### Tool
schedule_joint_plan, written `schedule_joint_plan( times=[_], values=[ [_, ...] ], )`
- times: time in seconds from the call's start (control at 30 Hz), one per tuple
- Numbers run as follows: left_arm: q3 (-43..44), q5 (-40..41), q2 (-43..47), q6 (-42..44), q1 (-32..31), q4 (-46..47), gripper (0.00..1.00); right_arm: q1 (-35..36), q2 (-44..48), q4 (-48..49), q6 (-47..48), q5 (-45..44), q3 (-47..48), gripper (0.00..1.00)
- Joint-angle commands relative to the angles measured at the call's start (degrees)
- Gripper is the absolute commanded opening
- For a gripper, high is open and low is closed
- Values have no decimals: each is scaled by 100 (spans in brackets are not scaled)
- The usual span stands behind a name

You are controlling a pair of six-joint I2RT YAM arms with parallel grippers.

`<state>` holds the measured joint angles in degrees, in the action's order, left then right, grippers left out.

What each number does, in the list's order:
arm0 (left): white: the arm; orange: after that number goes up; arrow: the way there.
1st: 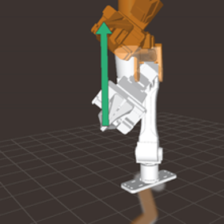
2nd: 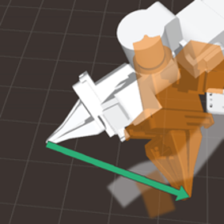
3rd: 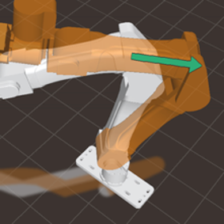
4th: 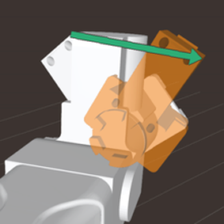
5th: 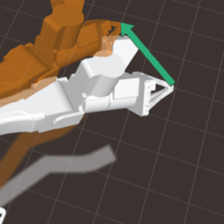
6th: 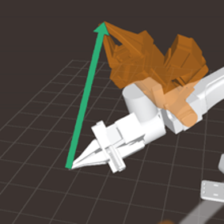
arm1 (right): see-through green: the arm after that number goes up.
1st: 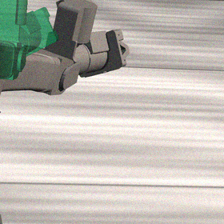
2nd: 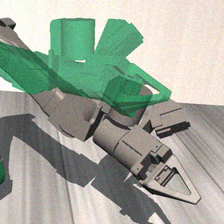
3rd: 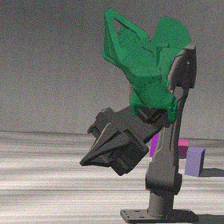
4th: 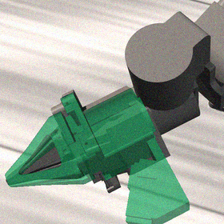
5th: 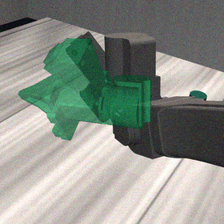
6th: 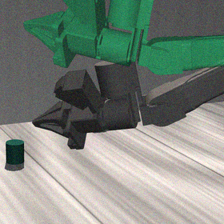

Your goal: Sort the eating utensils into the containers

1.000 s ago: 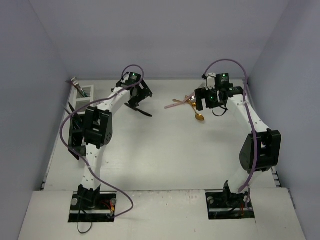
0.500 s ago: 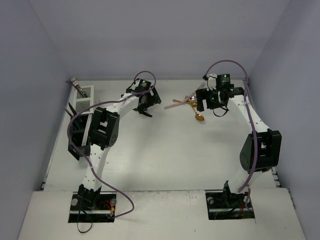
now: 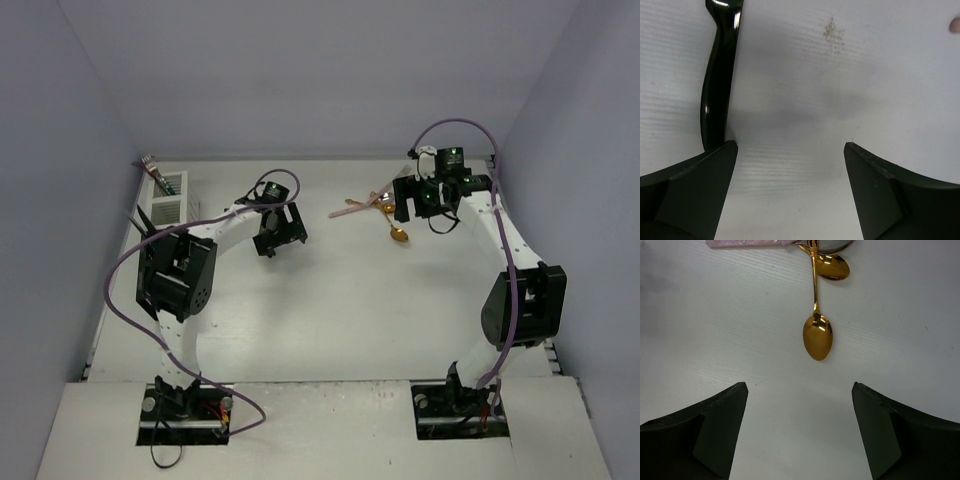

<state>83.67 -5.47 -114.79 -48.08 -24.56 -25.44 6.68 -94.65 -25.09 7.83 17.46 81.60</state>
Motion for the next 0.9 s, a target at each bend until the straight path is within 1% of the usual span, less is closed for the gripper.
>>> schedule_joint_plan(
  times=[0.0,0.1,0.2,0.27,0.33,0.53,0.67,0.8,0.87],
  values=[
    [801,446,713,989,-109,-674,86,-37,306,46,15,162,65,83],
    [1657,1089,752,1856,-106,-1448,87,-40,293,48,17,197,49,83],
    [2076,1648,586,2476,-110,-1932,87,-44,245,56,12,262,66,83],
    [2316,1790,293,2696,-90,-2295,87,-44,198,56,-6,300,61,83],
    [2460,1803,-51,2751,-31,-2623,87,-35,183,56,-10,328,49,82],
    [2484,1487,-564,2752,93,-2651,84,-36,251,49,51,315,-64,82],
    [2784,1134,-853,2720,127,-2642,78,-44,298,56,125,272,-182,83],
    [3076,980,-1159,2754,145,-2643,72,-44,298,49,141,274,-233,83],
    [3200,895,-1290,2781,157,-2650,66,-47,301,53,157,263,-248,83]
  ],
)
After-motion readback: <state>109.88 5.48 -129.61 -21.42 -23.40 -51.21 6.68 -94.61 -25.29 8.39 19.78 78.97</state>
